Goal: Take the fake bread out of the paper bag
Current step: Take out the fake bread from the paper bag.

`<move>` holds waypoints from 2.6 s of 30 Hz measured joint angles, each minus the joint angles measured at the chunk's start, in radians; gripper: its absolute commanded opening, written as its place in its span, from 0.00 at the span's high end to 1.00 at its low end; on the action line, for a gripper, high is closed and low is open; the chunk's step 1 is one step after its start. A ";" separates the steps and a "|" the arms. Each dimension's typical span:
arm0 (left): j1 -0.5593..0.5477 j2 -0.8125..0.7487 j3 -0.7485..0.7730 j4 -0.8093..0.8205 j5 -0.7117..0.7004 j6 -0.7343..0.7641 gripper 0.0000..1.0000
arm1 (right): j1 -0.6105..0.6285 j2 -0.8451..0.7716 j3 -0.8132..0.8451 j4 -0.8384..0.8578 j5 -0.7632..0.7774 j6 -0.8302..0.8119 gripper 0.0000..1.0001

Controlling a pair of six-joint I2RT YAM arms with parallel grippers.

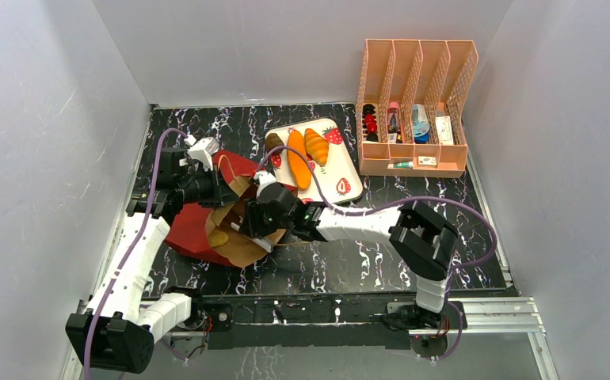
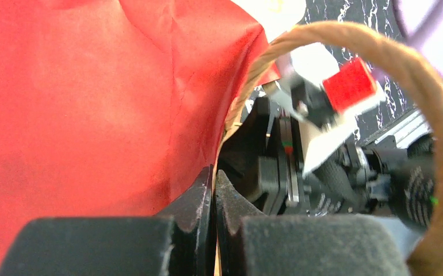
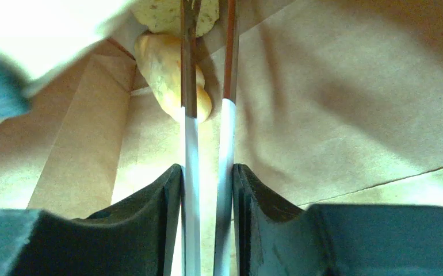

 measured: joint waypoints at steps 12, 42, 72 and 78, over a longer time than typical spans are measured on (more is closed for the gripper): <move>-0.002 0.000 0.000 0.000 0.035 -0.004 1.00 | 0.097 -0.022 0.017 -0.071 0.203 -0.171 0.67; -0.002 0.011 0.000 0.030 0.078 -0.019 1.00 | 0.120 -0.051 0.047 -0.193 0.414 -0.247 0.66; 0.016 0.019 -0.027 0.087 0.017 -0.014 1.00 | 0.146 0.187 0.267 -0.188 0.636 -0.270 1.00; 0.014 0.023 -0.027 0.091 0.003 -0.026 1.00 | 0.146 0.188 0.267 -0.188 0.637 -0.276 1.00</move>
